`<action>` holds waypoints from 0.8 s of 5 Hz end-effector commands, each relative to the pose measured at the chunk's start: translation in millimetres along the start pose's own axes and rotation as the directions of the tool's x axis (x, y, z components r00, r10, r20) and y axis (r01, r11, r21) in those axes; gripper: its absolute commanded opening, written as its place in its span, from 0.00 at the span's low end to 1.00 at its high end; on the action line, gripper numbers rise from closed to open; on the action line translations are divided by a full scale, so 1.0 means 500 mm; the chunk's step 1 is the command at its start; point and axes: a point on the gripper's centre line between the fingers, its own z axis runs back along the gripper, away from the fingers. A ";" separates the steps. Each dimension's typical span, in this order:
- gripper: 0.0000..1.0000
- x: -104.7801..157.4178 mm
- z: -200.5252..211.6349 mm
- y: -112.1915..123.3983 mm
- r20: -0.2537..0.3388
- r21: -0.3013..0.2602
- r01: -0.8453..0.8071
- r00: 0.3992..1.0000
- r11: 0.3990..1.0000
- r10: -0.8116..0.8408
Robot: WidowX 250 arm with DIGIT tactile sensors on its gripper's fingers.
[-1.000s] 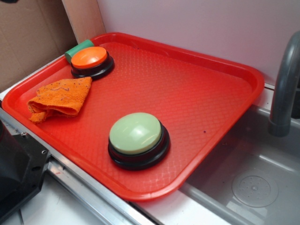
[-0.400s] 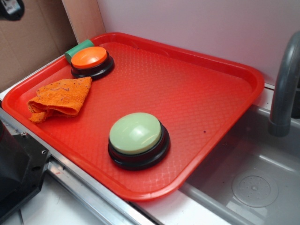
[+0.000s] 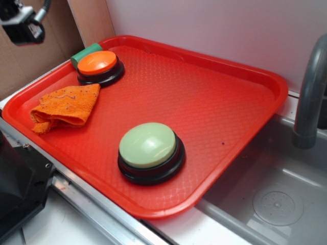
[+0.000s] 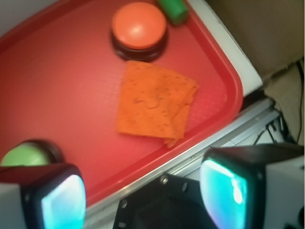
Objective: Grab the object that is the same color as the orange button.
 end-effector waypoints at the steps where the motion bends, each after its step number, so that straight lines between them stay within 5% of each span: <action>1: 1.00 0.042 -0.099 0.028 0.044 0.011 -0.157 0.987 0.988 0.156; 4: 1.00 0.073 -0.259 0.020 0.030 0.015 -0.186 0.982 0.982 0.186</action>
